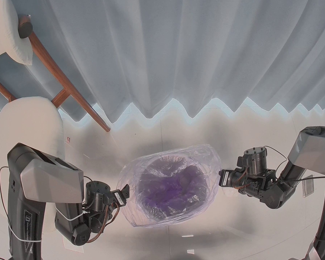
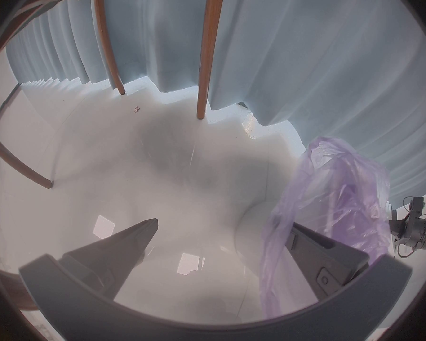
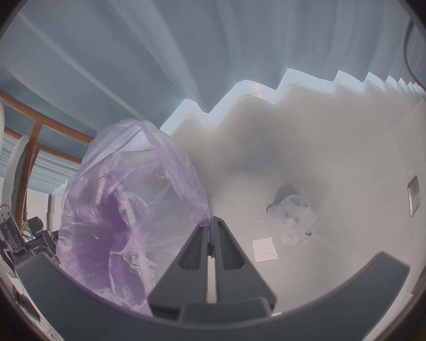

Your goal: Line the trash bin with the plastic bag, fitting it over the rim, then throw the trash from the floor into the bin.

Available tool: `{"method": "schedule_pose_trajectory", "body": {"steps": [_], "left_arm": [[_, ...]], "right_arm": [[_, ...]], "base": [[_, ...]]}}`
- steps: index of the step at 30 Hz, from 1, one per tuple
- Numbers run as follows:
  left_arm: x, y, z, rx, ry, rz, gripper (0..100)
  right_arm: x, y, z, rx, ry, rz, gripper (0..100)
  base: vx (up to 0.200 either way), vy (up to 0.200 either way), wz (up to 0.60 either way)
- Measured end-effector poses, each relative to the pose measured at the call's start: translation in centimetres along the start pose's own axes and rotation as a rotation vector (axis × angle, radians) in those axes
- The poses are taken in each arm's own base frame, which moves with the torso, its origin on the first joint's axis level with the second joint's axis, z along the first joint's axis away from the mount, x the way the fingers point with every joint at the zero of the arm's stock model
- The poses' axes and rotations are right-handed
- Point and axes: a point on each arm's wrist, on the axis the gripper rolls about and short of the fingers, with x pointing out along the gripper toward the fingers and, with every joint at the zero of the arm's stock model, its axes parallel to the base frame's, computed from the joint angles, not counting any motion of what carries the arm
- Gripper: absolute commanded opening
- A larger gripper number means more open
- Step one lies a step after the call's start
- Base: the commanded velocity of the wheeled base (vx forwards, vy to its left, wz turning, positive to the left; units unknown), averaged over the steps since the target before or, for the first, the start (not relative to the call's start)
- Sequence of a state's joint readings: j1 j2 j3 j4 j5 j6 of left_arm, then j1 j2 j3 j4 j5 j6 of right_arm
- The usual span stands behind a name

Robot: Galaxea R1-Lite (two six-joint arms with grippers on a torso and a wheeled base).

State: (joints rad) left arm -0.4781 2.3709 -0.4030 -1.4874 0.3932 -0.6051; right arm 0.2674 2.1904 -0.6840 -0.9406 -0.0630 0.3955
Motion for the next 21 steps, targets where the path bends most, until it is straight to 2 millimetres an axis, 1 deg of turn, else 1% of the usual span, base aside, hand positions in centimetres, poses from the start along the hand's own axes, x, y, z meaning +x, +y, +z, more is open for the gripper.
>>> {"method": "schedule_pose_trajectory", "body": {"steps": [8, 13, 18, 21], "left_arm": [[1.2, 0.3, -0.7, 0.021, 0.014, 0.040, 100], [1.7, 0.3, -0.9, 0.042, 0.011, 0.042, 100], [1.5, 0.1, -1.1, 0.045, 0.013, 0.033, 100], [0.9, -0.1, -1.1, 0.048, 0.013, 0.020, 100]], "right_arm": [[1.3, -0.7, -0.8, 0.003, 0.014, -0.044, 0], [2.2, -0.9, -1.1, 0.004, 0.017, -0.062, 0], [2.6, -1.0, -1.1, 0.005, 0.017, -0.071, 0], [2.4, -1.0, -1.1, 0.008, 0.016, -0.072, 0]], "base": [[0.000, 0.000, 0.00], [0.000, 0.000, 0.00], [0.000, 0.000, 0.00], [0.000, 0.000, 0.00]]}}
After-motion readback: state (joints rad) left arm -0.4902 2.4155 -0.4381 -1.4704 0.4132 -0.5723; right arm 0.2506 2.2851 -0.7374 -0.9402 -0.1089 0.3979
